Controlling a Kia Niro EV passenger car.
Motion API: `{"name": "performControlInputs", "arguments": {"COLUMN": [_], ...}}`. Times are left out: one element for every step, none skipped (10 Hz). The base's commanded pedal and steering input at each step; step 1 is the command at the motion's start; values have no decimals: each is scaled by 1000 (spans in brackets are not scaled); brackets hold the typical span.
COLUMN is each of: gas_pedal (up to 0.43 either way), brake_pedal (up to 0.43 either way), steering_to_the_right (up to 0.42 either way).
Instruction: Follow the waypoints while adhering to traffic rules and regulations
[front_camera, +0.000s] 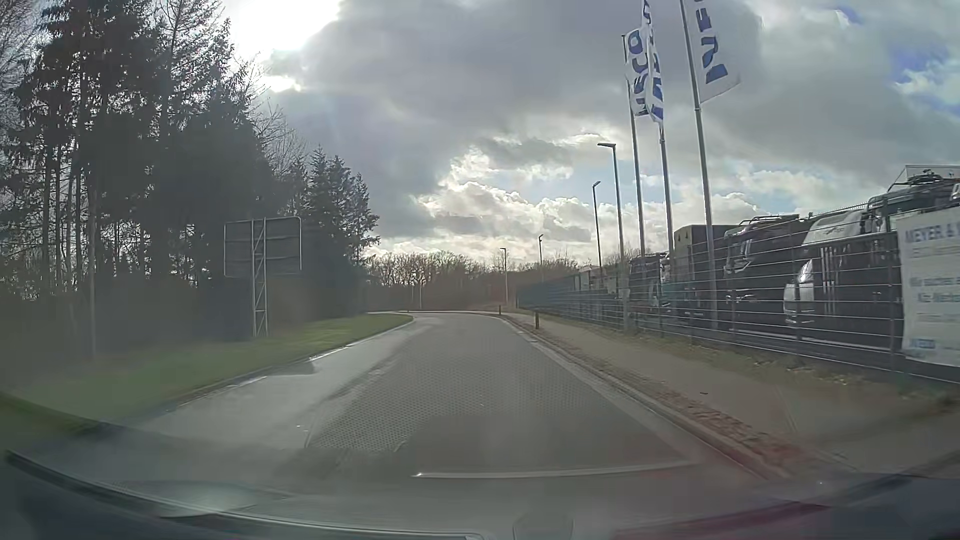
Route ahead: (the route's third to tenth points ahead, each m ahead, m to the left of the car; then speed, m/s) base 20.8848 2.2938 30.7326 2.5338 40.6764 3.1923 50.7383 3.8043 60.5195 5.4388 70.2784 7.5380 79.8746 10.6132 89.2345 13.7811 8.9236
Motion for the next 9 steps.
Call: {"name": "performControlInputs", "arguments": {"gas_pedal": [197, 189, 189, 189, 189, 189, 189, 189, 189], "brake_pedal": [0, 0, 0, 0, 0, 0, 0, 0, 0], "steering_to_the_right": [-25, -24, -23, -20, -14, -13, -16, -17, -13]}}
